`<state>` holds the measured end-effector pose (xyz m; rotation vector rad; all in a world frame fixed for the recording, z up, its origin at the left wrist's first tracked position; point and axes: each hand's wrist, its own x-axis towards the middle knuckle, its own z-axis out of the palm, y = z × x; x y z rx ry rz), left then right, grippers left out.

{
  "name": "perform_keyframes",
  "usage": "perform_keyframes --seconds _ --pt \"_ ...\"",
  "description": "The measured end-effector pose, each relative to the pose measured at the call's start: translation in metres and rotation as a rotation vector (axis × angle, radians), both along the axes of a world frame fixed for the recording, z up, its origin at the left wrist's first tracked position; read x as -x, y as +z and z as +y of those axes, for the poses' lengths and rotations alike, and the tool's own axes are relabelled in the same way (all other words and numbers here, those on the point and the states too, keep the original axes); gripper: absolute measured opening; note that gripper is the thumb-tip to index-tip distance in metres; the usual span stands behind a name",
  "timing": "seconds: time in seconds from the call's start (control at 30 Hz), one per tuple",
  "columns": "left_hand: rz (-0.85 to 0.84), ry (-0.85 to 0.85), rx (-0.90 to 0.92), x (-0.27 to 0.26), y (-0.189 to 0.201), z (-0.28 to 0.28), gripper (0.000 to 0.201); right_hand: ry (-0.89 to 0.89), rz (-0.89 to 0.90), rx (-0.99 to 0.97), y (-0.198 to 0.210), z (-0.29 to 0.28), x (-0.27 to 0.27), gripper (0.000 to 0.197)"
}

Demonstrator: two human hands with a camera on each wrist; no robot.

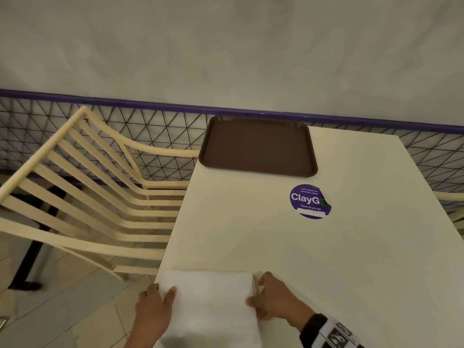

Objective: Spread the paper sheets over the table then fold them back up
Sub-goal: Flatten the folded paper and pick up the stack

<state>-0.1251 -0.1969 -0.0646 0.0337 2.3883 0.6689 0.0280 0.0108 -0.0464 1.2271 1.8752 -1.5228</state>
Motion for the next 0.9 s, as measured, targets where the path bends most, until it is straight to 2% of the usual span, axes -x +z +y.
perform_keyframes --seconds 0.13,0.2,0.3,0.33,0.4,0.47,0.53,0.63,0.73,0.8,0.9 --pt "-0.097 0.054 -0.068 0.006 -0.005 0.003 0.072 0.019 0.005 0.011 0.0 -0.005 0.005 0.053" --pt "-0.159 0.036 -0.094 0.01 -0.003 0.001 0.058 0.031 -0.001 -0.012 0.002 -0.004 0.004 0.054" --pt "-0.143 -0.045 -0.105 0.009 0.0 0.003 0.063 0.079 -0.001 -0.068 0.004 -0.007 0.0 0.052" --pt "-0.121 -0.055 -0.139 0.008 0.003 0.004 0.057 0.113 -0.005 -0.119 0.006 -0.008 0.0 0.055" --pt "-0.092 -0.055 -0.244 0.002 0.016 0.009 0.034 0.238 -0.027 -0.315 0.011 -0.01 -0.002 0.075" --pt "-0.082 -0.086 -0.333 -0.004 0.025 0.013 0.035 0.39 0.0 -0.547 0.016 -0.008 -0.001 0.1" --pt "-0.08 -0.171 -0.424 -0.007 0.034 0.019 0.039 0.526 0.132 -0.6 0.025 -0.005 0.003 0.108" --pt "-0.093 -0.316 -0.518 -0.006 0.051 0.034 0.056 0.623 0.282 -0.486 0.039 0.001 0.018 0.095" --pt "-0.091 -0.413 -0.61 -0.003 0.071 0.057 0.067 0.523 0.342 -0.266 0.052 0.014 0.027 0.051" --pt "-0.077 -0.392 -0.673 0.002 0.08 0.071 0.068 0.449 0.348 -0.2 0.059 0.023 0.025 0.035" --pt "-0.033 -0.199 -0.804 0.006 0.089 0.088 0.05 0.259 0.402 -0.102 0.063 0.039 0.013 0.032"
